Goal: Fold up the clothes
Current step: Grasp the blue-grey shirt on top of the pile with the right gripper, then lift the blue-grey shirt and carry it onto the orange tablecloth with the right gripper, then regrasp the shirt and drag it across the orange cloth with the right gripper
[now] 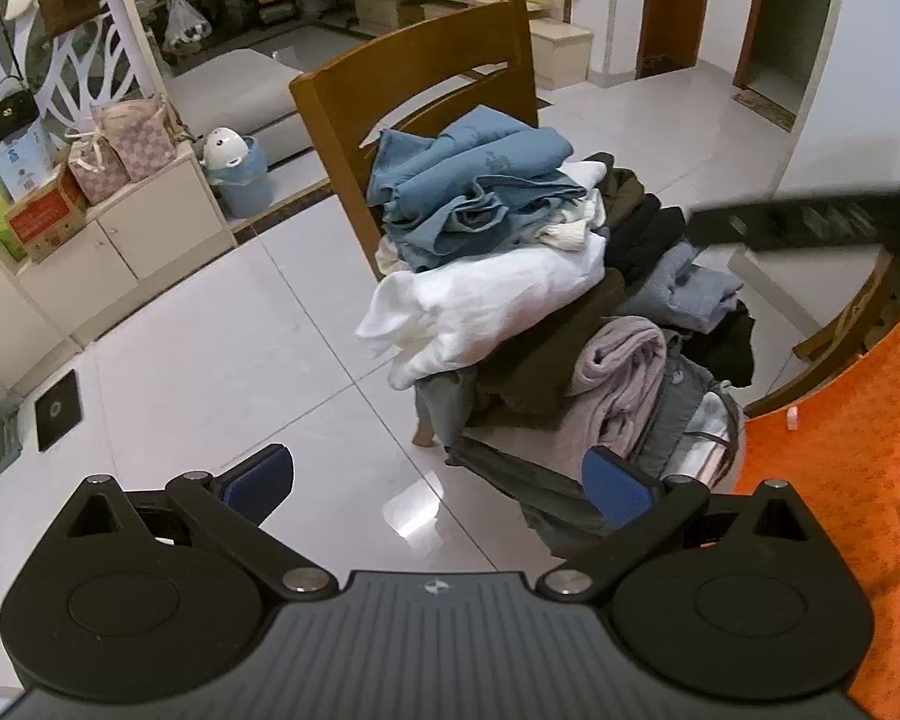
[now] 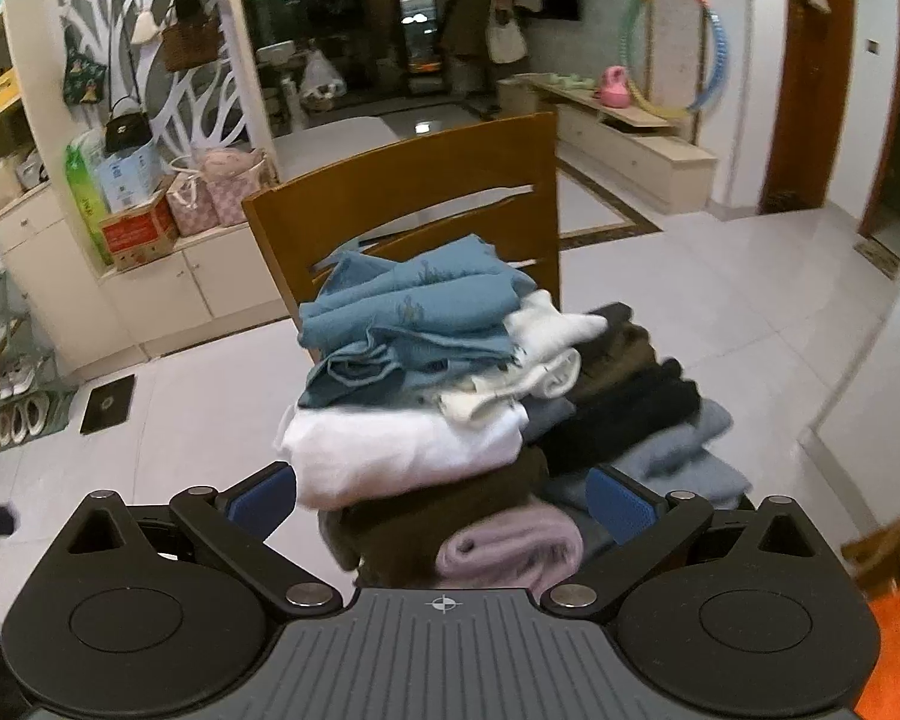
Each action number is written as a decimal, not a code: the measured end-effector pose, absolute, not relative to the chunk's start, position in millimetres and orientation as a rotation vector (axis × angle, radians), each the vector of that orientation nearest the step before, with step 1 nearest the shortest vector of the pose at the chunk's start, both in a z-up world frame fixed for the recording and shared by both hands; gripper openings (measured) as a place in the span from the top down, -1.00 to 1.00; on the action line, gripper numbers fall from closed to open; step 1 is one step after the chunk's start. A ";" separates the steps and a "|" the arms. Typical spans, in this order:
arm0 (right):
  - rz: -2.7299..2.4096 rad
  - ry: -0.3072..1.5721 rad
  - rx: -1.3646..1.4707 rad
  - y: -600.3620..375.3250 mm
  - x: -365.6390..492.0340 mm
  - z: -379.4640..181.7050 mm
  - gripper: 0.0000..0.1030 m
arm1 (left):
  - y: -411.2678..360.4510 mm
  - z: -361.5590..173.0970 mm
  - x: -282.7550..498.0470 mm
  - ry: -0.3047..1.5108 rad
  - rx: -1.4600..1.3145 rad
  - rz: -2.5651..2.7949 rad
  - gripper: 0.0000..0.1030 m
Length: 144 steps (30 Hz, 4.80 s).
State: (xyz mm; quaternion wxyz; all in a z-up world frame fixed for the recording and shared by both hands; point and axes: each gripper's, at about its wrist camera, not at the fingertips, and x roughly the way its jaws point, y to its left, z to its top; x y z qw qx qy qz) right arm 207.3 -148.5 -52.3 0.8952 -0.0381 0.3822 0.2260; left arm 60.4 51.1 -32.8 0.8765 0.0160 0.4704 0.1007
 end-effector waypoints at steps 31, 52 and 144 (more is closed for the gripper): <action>0.711 0.663 -0.730 52.9 371.2 -174.7 -0.54 | 100.5 -42.2 5.8 1.002 -0.068 0.420 -1.00; 0.711 0.517 -0.444 -65.0 335.9 37.1 0.68 | 94.4 -24.4 9.2 0.902 -0.075 0.304 -1.00; -0.416 0.935 0.099 -423.8 -67.7 -140.4 -0.09 | -249.2 -69.3 -3.1 0.780 0.581 -0.936 -1.00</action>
